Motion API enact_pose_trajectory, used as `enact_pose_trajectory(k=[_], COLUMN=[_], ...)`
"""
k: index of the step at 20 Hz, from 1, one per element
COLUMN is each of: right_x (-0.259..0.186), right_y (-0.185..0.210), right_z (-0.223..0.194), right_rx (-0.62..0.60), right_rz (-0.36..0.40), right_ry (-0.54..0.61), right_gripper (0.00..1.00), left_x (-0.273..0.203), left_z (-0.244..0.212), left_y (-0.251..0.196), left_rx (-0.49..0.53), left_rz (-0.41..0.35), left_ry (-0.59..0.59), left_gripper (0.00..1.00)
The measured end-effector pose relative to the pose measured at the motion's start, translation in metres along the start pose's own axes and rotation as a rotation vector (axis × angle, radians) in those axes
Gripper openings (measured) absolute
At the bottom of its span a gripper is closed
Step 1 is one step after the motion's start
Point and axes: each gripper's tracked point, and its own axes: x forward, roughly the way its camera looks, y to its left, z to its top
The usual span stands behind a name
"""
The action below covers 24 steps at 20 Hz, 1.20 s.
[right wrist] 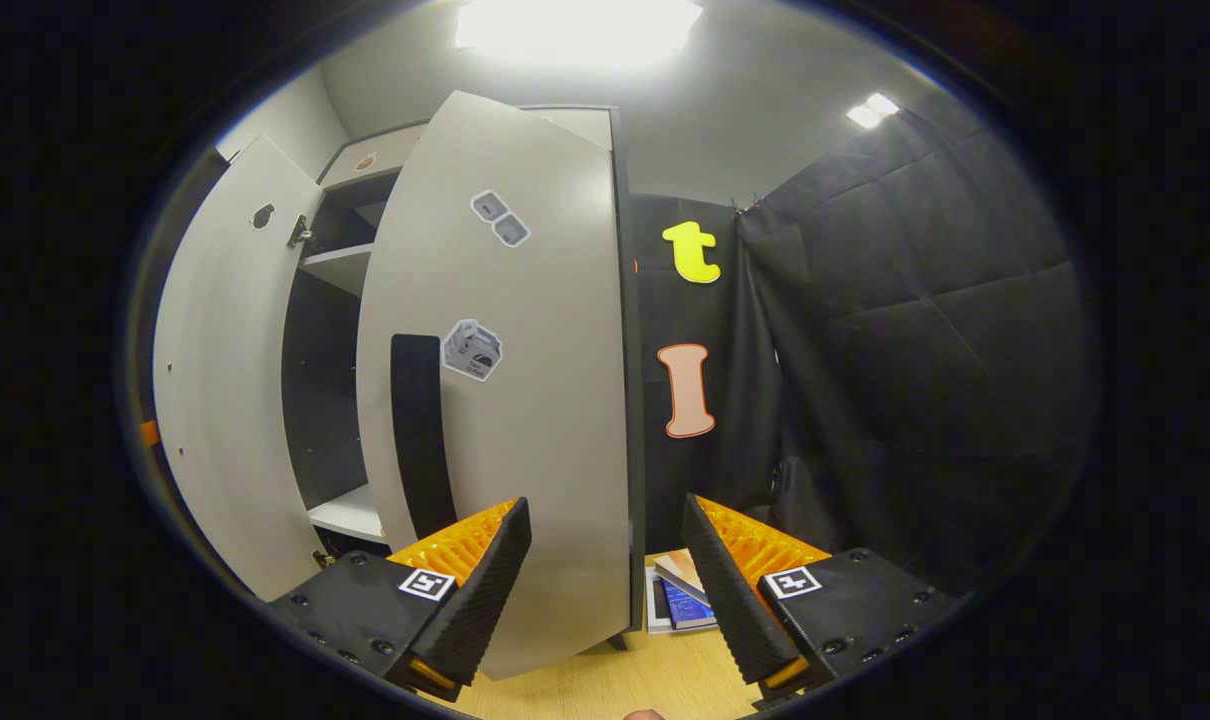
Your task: Grab one shoe with the right hand and put it into the shoe cabinet, grab the other shoe with the left hand and put it into the shoe cabinet; then close the right door with the right hand and the left door with the left hand.
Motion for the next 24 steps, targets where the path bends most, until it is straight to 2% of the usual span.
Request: enact_pose_trajectory(k=[2,3,5,8,11,16,24], right_x=[-0.005,-0.007,-0.010,-0.012,-0.008,0.002,0.021], right_y=[-0.011,-0.017,-0.025,-0.034,-0.034,-0.031,-0.028], right_z=[0.000,0.001,0.002,-0.003,-0.015,-0.020,-0.017], right_rx=[-0.001,-0.002,-0.001,-0.015,-0.028,-0.028,-0.025], right_rz=[-0.022,-0.034,-0.052,-0.063,-0.050,-0.021,0.024], right_ry=[0.000,-0.001,-0.004,0.010,0.040,0.053,0.043], right_gripper=[0.93,0.96,0.96,0.96,0.95,0.96,0.96], left_x=[0.013,0.019,0.027,0.029,0.028,0.026,0.011], left_z=[0.002,-0.001,-0.007,-0.004,-0.005,-0.004,-0.008], left_y=[-0.005,-0.010,-0.025,-0.029,-0.037,-0.041,-0.095], left_rx=[0.017,0.028,0.044,0.114,0.133,0.095,0.071], left_rz=[-0.012,-0.021,-0.050,-0.046,-0.044,-0.042,-0.115], left_ry=[-0.004,0.001,0.014,-0.001,-0.005,0.008,0.009], left_gripper=[0.95,0.95,0.95,0.94,0.93,0.93,0.93])
